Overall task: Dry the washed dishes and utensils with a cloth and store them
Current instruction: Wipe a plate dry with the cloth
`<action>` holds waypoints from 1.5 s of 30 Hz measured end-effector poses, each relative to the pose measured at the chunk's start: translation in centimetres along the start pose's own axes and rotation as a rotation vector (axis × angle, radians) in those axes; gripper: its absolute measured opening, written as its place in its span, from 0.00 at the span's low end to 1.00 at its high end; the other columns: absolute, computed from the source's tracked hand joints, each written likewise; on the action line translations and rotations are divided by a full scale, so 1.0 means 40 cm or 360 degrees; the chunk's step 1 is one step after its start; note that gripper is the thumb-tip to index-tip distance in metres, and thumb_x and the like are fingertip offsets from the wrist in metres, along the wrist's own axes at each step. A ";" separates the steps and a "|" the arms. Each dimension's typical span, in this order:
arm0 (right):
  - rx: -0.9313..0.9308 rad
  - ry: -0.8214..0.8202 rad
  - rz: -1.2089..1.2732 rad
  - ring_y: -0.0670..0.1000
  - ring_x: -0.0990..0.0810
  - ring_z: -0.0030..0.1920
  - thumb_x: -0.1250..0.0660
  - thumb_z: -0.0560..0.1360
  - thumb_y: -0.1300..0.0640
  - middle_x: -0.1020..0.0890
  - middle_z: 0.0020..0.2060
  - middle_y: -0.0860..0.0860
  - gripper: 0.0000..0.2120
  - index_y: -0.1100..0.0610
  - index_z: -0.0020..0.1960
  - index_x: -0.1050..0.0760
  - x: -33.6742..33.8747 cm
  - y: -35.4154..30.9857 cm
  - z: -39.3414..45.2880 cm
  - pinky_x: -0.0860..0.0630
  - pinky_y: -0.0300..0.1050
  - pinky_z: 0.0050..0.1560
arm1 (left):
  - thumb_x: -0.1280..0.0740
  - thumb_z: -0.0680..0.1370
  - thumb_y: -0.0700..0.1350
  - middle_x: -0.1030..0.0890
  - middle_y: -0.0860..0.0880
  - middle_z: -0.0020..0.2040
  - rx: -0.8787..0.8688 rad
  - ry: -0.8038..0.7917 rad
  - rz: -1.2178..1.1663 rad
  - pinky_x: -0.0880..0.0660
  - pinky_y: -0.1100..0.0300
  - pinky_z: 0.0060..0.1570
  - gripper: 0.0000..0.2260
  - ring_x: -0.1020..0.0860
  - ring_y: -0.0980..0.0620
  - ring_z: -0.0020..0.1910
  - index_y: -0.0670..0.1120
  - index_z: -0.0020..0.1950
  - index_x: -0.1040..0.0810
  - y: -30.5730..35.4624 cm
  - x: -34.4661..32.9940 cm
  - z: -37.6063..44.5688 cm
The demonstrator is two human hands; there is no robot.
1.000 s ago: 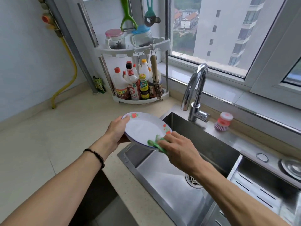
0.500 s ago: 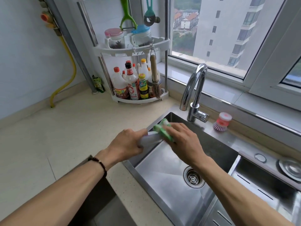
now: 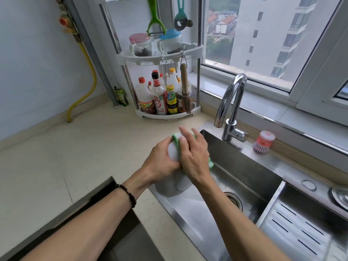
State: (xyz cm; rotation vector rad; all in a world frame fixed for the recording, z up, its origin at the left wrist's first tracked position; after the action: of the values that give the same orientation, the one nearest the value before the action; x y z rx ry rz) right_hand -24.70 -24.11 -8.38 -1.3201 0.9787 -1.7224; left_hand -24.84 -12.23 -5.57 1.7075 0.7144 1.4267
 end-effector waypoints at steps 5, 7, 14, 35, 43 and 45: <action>-0.0046 -0.0144 0.0255 0.49 0.36 0.73 0.49 0.76 0.33 0.33 0.74 0.49 0.29 0.42 0.74 0.32 0.023 0.028 0.037 0.39 0.47 0.71 | 0.20 0.65 0.44 0.20 0.55 0.49 -0.0090 0.0008 0.0144 0.18 0.52 0.45 0.24 0.19 0.53 0.46 0.51 0.57 0.24 0.018 0.031 -0.016; -0.0214 -0.0146 0.0377 0.51 0.35 0.74 0.47 0.80 0.37 0.32 0.74 0.52 0.27 0.45 0.75 0.32 0.019 0.024 0.061 0.38 0.46 0.71 | 0.19 0.65 0.46 0.21 0.56 0.49 -0.0081 0.0042 0.0201 0.18 0.55 0.43 0.24 0.20 0.54 0.46 0.51 0.56 0.25 0.027 0.028 -0.019; -0.0310 -0.0205 0.0487 0.53 0.28 0.69 0.44 0.78 0.35 0.25 0.67 0.52 0.20 0.43 0.61 0.23 -0.006 0.028 0.039 0.32 0.52 0.68 | 0.20 0.66 0.42 0.20 0.52 0.49 -0.0065 0.0095 0.0251 0.19 0.52 0.44 0.23 0.19 0.49 0.47 0.50 0.56 0.24 0.021 0.034 -0.022; -0.1080 -0.0179 0.1334 0.61 0.18 0.58 0.35 0.66 0.28 0.16 0.56 0.59 0.34 0.54 0.57 0.19 -0.005 0.122 0.051 0.22 0.60 0.60 | 0.24 0.63 0.46 0.21 0.53 0.51 -0.0269 0.0082 -0.0050 0.21 0.65 0.39 0.24 0.19 0.54 0.48 0.51 0.57 0.25 0.077 0.077 -0.048; -0.0818 -0.0166 0.0887 0.54 0.24 0.37 0.33 0.73 0.38 0.22 0.34 0.56 0.23 0.57 0.34 0.20 0.057 0.119 0.068 0.28 0.49 0.43 | 0.21 0.56 0.58 0.18 0.49 0.52 0.0011 -0.0159 -0.0023 0.17 0.52 0.46 0.31 0.17 0.50 0.49 0.52 0.56 0.24 0.061 0.109 -0.050; -0.0563 -0.0324 0.0661 0.54 0.25 0.35 0.35 0.69 0.33 0.22 0.33 0.57 0.34 0.67 0.39 0.21 0.061 0.077 0.074 0.28 0.50 0.42 | 0.21 0.58 0.54 0.18 0.50 0.51 0.0041 -0.0227 0.0158 0.17 0.51 0.48 0.29 0.17 0.50 0.48 0.52 0.56 0.23 0.082 0.097 -0.040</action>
State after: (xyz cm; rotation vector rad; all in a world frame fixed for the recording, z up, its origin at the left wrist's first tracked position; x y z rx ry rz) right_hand -21.95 -28.00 -9.63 -1.3577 1.3675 -1.1148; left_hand -25.78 -10.48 -0.64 1.8663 0.5792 1.3513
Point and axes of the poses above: each hand's wrist, its own z-axis towards the middle knuckle, its own x-axis out of the back of the hand, y = z × x, the point moved 3 cm from there along z, towards the middle knuckle
